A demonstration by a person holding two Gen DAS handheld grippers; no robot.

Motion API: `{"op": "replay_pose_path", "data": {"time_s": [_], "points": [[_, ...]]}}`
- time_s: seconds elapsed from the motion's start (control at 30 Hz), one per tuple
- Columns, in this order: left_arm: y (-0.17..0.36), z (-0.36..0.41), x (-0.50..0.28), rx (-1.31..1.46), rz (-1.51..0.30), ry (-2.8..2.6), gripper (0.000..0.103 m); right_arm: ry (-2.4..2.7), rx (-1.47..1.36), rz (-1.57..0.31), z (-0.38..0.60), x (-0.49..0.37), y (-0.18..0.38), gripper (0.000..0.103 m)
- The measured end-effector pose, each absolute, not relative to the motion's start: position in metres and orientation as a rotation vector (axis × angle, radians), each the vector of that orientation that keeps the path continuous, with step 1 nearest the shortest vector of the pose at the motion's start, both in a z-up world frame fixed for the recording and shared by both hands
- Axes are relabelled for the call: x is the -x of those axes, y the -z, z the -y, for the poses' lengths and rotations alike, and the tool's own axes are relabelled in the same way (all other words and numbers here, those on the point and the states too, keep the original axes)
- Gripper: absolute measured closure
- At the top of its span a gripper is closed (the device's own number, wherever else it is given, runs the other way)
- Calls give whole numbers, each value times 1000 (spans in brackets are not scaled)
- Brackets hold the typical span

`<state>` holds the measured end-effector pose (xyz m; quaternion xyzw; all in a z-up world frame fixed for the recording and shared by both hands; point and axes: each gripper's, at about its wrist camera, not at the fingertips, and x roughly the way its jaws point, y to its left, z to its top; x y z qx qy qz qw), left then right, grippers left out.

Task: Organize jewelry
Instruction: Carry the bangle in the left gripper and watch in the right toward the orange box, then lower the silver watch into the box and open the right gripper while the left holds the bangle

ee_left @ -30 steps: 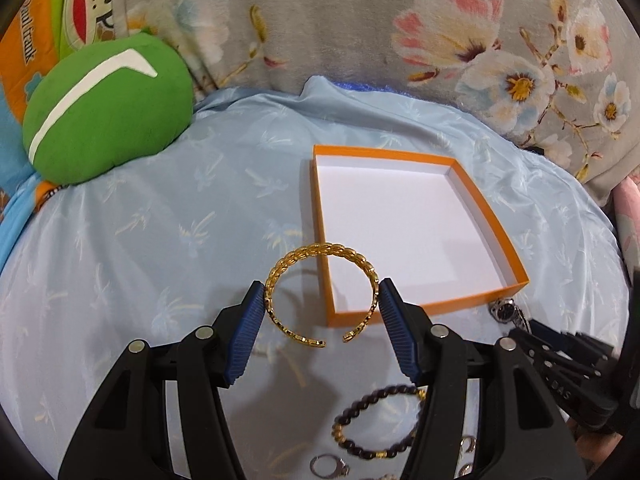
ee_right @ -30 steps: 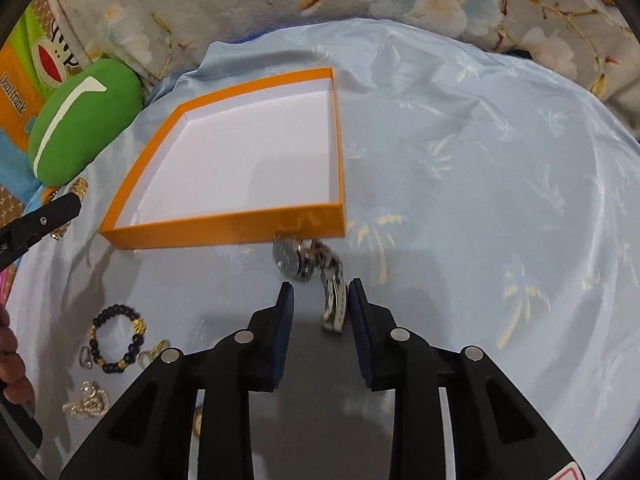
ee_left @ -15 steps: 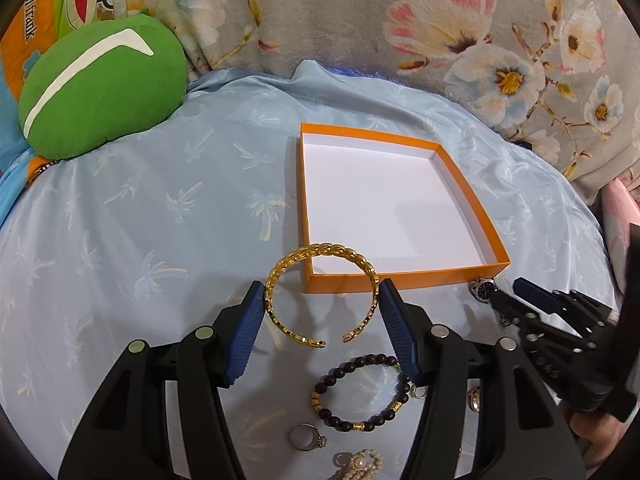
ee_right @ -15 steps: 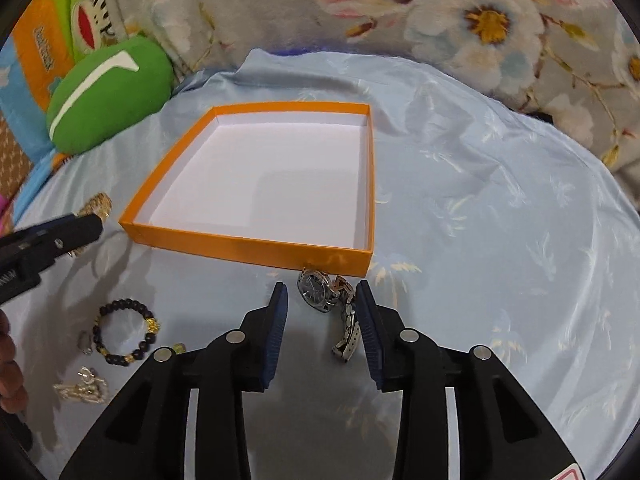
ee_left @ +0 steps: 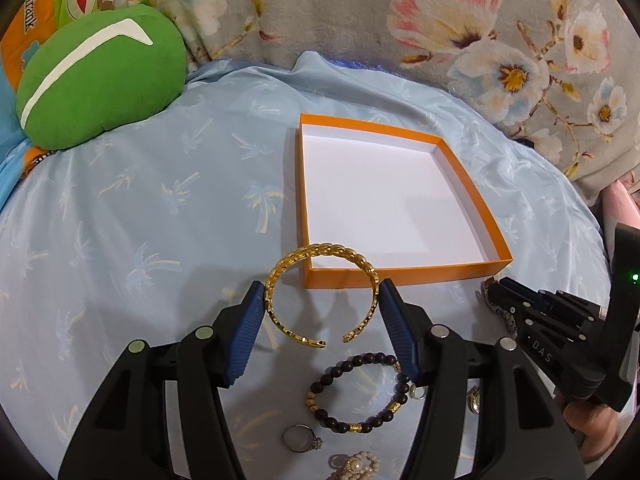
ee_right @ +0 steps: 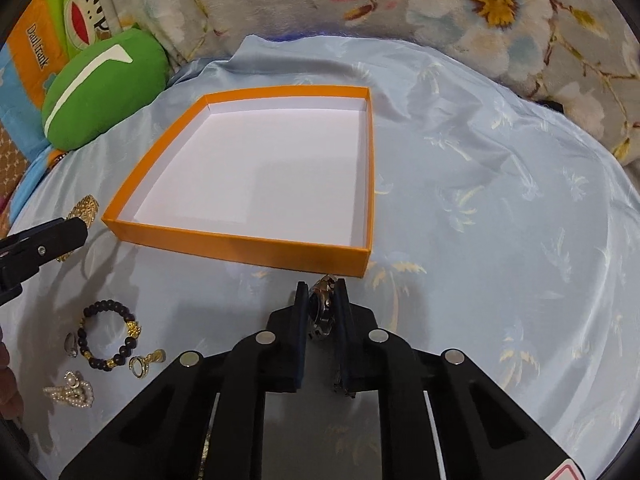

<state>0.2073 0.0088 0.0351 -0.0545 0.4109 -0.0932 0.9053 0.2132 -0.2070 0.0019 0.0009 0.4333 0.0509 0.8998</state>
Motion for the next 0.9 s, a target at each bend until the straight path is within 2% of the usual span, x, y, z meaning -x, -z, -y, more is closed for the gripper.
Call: {"op": "replay_pose_path", "data": {"time_s": [0.03,0.27,0.53,0.73,0.9], "points": [[-35,-8,-207,110,-848,195,46,-108,-32,-899,209,-211,-3,95],[-41,-1,-202,97,-834,214,46,-124,-190,-881,220,-198,-13,96],[-57,10,-214,61,-802,239,46,-157,-240,-793,220,-204,-53,96],[-67,32,-256,21,-786,271,46,-208,-280,-754,217,-250,-73,96],[-60,49,-307,0,-812,276,46,-230,-328,-768,217,-308,-67,96]]}}
